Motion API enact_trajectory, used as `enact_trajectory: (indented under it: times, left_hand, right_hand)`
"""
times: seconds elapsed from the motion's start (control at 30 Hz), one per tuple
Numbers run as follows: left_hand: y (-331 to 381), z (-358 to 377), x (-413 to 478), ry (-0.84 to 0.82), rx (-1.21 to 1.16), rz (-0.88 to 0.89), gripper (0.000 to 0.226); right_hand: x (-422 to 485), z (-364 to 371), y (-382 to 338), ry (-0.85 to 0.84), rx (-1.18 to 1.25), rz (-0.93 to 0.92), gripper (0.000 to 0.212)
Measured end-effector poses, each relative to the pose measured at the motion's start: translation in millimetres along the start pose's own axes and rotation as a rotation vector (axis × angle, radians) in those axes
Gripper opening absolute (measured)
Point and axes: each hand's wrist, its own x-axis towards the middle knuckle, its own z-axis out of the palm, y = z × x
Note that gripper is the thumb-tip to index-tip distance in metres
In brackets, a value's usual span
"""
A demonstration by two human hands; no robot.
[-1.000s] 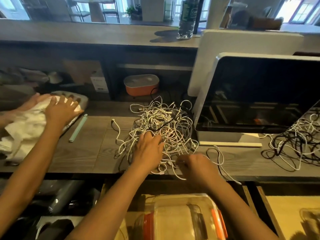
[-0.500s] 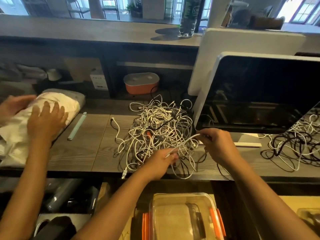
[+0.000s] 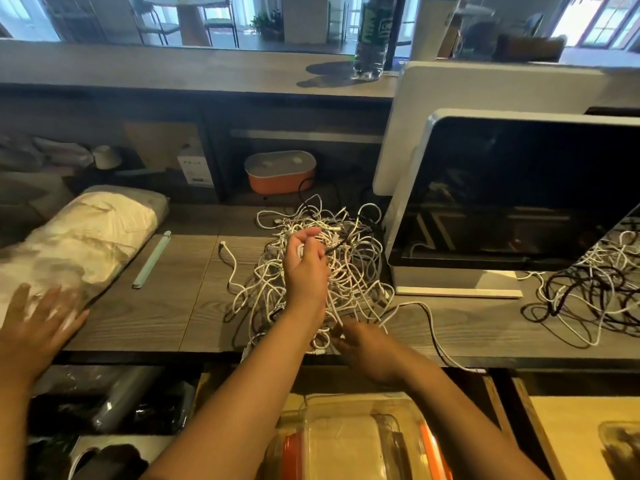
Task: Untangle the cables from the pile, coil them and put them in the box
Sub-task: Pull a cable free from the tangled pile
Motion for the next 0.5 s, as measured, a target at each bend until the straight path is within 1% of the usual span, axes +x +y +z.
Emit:
enact_trajectory:
  times: [0.03, 0.1, 0.13, 0.2, 0.27, 0.33, 0.47, 0.5]
  left_hand:
    - [-1, -1, 3, -0.010, 0.176, 0.087, 0.013]
    - [-5, -5, 8, -0.095, 0.567, 0.225, 0.007]
    - [-10, -8, 11, -0.151, 0.721, 0.279, 0.007]
    - [-19, -15, 16, -0.264, 0.941, 0.334, 0.009]
    - [-28, -24, 19, -0.384, 1.078, 0.349, 0.012]
    - [-32, -35, 19, -0.433, 1.153, 0.340, 0.018]
    - [-27, -51, 23, -0.354, 1.218, 0.376, 0.027]
    - [-24, -53, 24, -0.356, 1.228, 0.383, 0.028]
  right_hand:
    - [-1, -1, -3, 0.008, -0.003, -0.016, 0.028]
    - [-4, -4, -7, 0.019, -0.001, -0.043, 0.026]
    - [-5, -7, -10, 0.014, -0.006, -0.053, 0.025]
    - [-7, -17, -12, 0.005, -0.039, -0.073, 0.023]
    - [-11, -30, -13, 0.024, -0.099, -0.072, 0.021]
    - [-17, -41, -13, 0.056, -0.132, -0.060, 0.021]
    - [-26, -49, -16, 0.153, -0.085, -0.053, 0.018]
    - [-26, -49, -17, 0.191, -0.095, -0.064, 0.018]
